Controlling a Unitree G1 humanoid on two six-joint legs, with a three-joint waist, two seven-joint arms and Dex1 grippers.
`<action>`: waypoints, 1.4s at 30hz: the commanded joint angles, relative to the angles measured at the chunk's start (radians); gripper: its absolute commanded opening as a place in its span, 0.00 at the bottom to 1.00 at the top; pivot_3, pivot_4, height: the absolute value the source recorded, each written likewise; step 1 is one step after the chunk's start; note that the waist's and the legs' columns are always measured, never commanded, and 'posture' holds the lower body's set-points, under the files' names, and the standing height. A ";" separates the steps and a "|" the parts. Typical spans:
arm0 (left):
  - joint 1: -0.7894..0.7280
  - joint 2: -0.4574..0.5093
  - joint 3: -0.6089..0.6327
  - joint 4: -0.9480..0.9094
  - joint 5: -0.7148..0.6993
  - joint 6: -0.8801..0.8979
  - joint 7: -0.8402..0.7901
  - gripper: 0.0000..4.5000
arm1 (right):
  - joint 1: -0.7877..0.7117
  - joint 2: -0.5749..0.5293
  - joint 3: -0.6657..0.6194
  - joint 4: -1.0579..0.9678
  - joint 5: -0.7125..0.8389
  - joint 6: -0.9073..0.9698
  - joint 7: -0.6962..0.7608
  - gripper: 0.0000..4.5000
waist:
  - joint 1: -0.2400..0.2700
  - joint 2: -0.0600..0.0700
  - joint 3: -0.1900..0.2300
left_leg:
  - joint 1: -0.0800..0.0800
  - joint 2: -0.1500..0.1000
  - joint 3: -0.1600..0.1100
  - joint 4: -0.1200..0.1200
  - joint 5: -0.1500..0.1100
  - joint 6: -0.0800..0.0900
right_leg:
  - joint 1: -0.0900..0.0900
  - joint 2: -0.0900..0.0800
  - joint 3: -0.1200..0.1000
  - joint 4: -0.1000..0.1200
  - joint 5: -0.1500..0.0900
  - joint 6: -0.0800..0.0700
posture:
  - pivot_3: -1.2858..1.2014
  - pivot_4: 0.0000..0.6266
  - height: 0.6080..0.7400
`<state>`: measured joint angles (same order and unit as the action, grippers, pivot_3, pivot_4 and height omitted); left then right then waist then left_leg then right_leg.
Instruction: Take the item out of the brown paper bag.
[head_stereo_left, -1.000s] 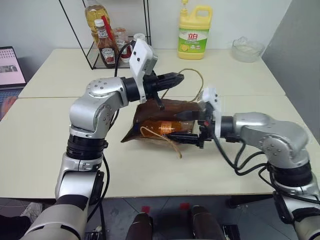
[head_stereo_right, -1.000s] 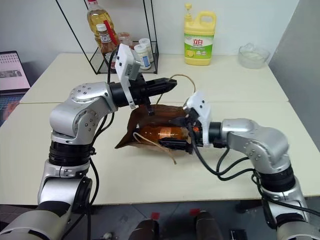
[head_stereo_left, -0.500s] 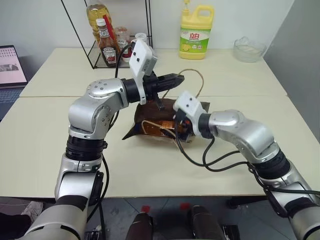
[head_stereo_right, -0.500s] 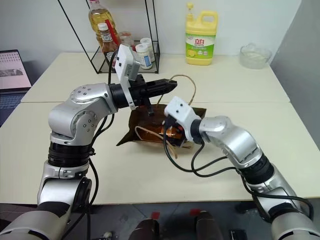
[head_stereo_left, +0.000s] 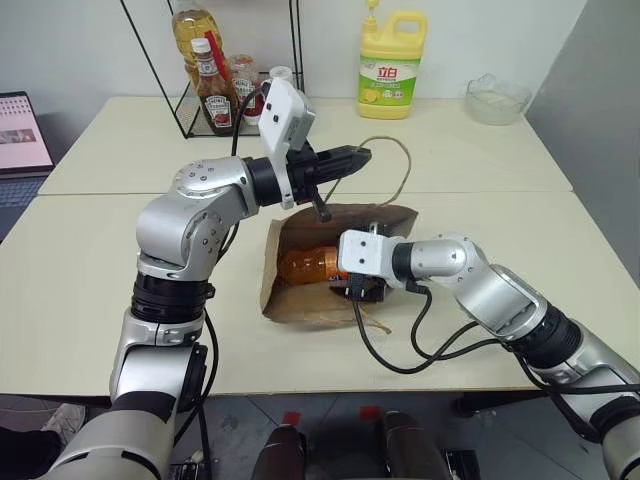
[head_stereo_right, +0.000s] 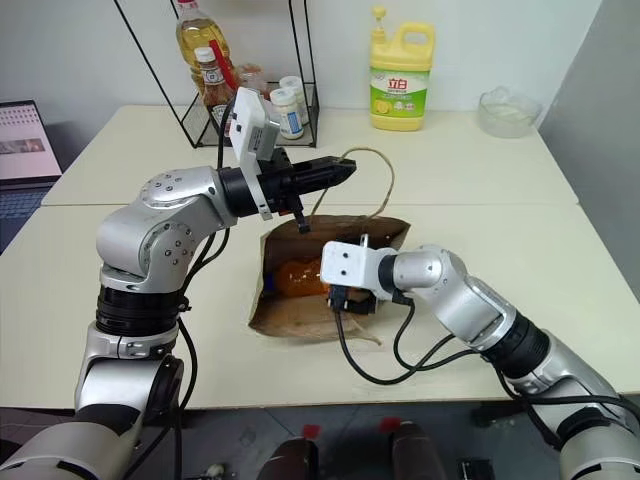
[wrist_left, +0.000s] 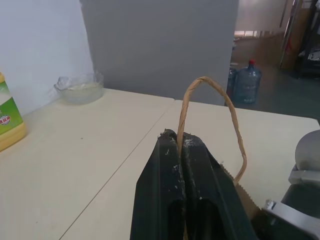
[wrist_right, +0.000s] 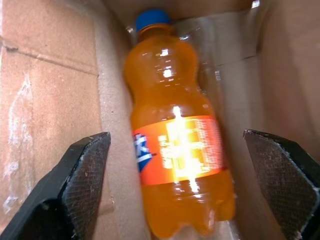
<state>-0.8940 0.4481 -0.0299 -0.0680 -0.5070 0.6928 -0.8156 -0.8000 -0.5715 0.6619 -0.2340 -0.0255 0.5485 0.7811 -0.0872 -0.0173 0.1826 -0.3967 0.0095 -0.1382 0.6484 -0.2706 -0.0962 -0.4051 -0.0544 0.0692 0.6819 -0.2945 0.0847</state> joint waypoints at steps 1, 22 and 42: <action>-0.002 -0.001 0.030 -0.043 -0.019 -0.004 0.015 0.00 | -0.024 0.043 0.045 0.084 -0.087 -0.046 0.018 1.00 | 0.000 0.000 0.000 | 0.000 0.000 0.000 0.000 0.000 0.000 | 0.000 0.000 0.000 0.000 0.000 0.000 | 0.52 0.24 1.00; 0.018 0.001 0.040 -0.071 -0.019 0.003 0.042 0.00 | -0.031 0.239 -0.106 0.337 -0.160 0.006 0.025 1.00 | -0.001 0.000 -0.001 | 0.002 0.000 0.000 -0.001 0.000 0.000 | 0.001 0.000 0.000 0.001 0.000 0.000 | 0.52 0.24 1.00; 0.025 -0.005 0.037 -0.071 -0.007 -0.010 0.048 0.00 | -0.038 0.231 -0.076 0.473 -0.288 -0.170 0.026 0.72 | 0.000 0.000 -0.001 | 0.002 0.000 0.000 0.000 0.000 -0.001 | 0.001 0.000 0.000 0.001 0.000 0.000 | 0.52 0.24 1.00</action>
<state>-0.8553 0.4429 -0.0117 -0.1071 -0.5073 0.7110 -0.7731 -0.8510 -0.3154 0.5813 0.2048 -0.2872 0.3745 0.8017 -0.0871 -0.0172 0.1814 -0.3945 0.0097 -0.1381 0.6480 -0.2702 -0.0968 -0.4037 -0.0544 0.0692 0.6827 -0.2945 0.0846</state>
